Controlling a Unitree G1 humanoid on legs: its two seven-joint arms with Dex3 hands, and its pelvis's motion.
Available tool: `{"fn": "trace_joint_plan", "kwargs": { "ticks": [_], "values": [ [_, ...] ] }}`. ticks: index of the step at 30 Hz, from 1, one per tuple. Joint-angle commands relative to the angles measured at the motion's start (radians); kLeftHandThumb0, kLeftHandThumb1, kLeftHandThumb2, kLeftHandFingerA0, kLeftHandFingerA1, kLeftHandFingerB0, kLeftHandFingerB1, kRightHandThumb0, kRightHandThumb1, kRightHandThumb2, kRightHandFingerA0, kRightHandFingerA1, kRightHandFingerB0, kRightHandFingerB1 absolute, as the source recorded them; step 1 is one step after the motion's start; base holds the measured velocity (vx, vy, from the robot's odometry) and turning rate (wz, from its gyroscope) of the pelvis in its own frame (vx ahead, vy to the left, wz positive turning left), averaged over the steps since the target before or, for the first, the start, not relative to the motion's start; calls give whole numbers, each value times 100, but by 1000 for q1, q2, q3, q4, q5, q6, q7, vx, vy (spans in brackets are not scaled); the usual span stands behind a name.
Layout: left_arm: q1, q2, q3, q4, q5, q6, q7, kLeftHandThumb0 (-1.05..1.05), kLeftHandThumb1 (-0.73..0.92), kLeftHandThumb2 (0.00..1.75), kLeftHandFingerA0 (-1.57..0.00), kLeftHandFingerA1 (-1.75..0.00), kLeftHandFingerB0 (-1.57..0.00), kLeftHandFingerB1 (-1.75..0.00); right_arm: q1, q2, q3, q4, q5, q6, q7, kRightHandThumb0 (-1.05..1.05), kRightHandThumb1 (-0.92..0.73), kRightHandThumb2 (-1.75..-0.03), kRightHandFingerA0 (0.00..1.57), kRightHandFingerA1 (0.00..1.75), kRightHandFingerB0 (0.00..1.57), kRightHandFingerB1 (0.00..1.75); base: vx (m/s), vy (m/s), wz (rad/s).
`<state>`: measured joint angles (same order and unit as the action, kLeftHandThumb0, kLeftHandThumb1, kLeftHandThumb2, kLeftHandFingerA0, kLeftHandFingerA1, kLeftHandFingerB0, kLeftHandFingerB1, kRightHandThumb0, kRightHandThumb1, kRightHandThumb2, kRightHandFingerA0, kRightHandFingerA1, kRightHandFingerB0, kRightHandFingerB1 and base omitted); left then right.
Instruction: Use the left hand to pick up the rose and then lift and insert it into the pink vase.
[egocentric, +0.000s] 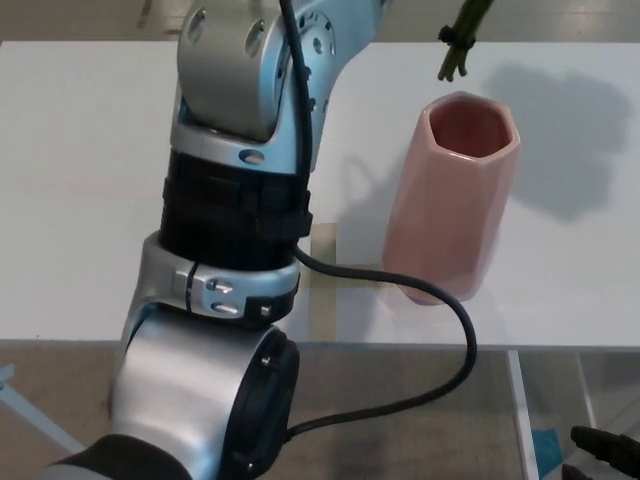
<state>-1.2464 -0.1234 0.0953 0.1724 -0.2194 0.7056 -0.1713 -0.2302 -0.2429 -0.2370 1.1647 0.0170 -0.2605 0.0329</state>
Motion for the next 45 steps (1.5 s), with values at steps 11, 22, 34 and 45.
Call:
{"fn": "trace_joint_plan", "kwargs": {
  "ticks": [11,22,34,45],
  "values": [
    [4,-32,-31,-2,-33,-7,24,-15,77,76,-93,-147,-82,-101,11,-4,5,4,10,5,3,-19,-63,-58,58,50,55,47,0,0,0],
    [21,-63,-20,-10,-84,10,54,-16,78,75,-96,-147,-82,-102,8,0,2,11,14,14,0,-19,-63,-58,58,50,56,47,0,0,0],
    [16,-92,6,-47,-159,74,106,-18,76,78,-98,-147,-83,-103,13,0,4,12,14,14,2,-19,-63,-58,58,50,56,47,0,0,0],
    [29,-110,27,-52,-216,109,164,-16,80,78,-96,-150,-80,-103,13,-3,5,13,12,13,6,-19,-63,-58,58,50,56,47,0,0,0]
  ]
}}
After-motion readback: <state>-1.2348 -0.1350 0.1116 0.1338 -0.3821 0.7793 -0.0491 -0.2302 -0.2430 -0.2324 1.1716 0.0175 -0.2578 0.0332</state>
